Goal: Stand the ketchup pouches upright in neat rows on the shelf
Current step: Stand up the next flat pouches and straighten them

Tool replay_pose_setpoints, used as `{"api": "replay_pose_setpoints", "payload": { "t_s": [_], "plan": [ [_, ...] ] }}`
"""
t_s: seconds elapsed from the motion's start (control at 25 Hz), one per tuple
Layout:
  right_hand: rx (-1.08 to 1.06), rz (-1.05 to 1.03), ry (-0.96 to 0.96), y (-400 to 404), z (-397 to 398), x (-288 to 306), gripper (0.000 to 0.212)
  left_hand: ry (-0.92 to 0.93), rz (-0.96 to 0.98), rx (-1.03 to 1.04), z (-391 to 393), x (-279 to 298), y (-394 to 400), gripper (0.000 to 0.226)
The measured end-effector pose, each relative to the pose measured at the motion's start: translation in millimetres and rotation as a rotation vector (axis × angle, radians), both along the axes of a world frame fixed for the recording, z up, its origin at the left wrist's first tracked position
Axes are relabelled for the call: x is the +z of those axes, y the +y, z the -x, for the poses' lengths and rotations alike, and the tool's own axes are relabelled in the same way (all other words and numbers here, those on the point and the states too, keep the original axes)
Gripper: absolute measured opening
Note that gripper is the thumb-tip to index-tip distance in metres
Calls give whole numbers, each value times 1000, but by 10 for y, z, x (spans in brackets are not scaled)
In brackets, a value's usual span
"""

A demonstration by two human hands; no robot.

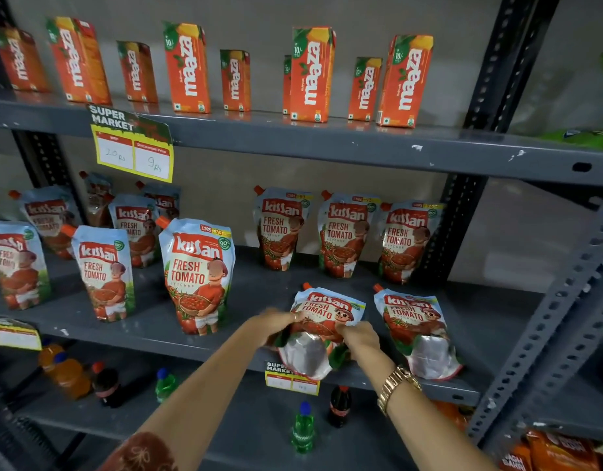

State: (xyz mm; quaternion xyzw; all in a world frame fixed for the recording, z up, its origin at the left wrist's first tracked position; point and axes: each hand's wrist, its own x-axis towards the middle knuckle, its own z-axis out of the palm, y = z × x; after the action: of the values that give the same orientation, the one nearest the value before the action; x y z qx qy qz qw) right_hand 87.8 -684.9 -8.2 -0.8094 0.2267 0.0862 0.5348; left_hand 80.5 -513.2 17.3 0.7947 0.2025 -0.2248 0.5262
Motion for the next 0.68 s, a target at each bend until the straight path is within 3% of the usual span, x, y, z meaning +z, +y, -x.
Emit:
{"api": "replay_pose_setpoints", "payload": {
  "t_s": [0.12,0.16,0.32,0.48,0.68],
  "plan": [
    [-62,-184,-1,-20,-12,35,6,-152,62,203,-2,-176,-129,18],
    [-99,-240,-27,-30,-1,20,11,-161,128,236,27,-178,-156,10],
    [-117,-287,-213,44,93,62,15,-275,337,290,142,5,-188,22],
    [-87,-277,-486,115,62,329,13,-495,354,281,169,326,-181,30],
    [72,-194,-602,105,105,330,26,-570,298,305,121,230,-74,34]
  ]
}}
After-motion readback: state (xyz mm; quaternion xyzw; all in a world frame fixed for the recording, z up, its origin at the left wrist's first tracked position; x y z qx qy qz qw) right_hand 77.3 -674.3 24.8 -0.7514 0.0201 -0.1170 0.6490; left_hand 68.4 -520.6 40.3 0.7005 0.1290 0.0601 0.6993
